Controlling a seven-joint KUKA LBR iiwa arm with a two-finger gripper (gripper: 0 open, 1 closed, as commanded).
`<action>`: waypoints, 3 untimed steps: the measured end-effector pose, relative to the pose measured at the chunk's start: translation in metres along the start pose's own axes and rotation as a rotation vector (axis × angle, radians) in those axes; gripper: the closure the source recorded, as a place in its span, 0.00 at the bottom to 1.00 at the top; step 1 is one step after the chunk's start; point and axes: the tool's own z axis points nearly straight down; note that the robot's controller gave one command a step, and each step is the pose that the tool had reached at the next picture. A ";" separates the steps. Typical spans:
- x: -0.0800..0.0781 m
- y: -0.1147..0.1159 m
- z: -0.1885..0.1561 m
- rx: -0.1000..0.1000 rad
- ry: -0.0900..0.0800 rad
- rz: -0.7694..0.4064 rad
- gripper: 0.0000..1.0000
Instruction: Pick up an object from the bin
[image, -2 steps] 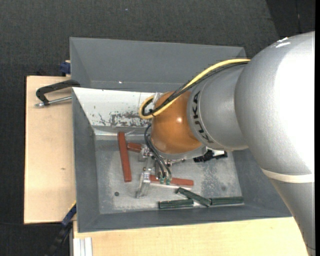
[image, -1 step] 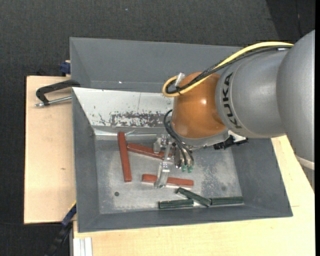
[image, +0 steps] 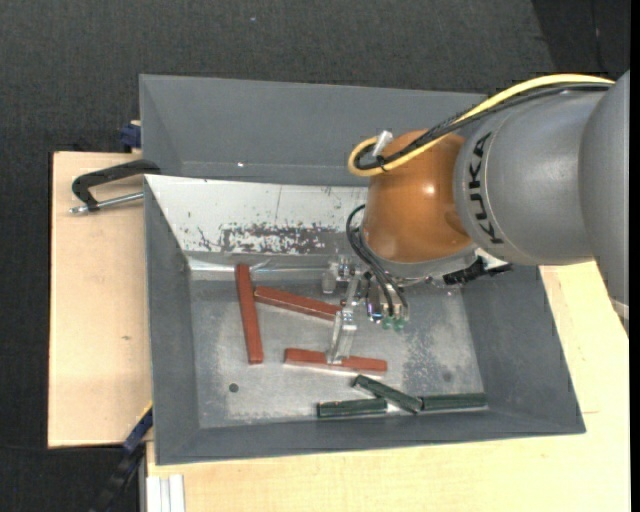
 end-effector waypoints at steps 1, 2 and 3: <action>0.001 -0.003 0.010 0.001 0.004 0.000 0.00; -0.001 -0.004 -0.032 0.002 0.015 0.002 0.00; -0.021 -0.007 -0.010 0.000 -0.002 -0.221 0.00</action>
Offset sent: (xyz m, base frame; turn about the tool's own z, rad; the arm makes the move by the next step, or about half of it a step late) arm 0.0324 -0.0124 0.1712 -0.0717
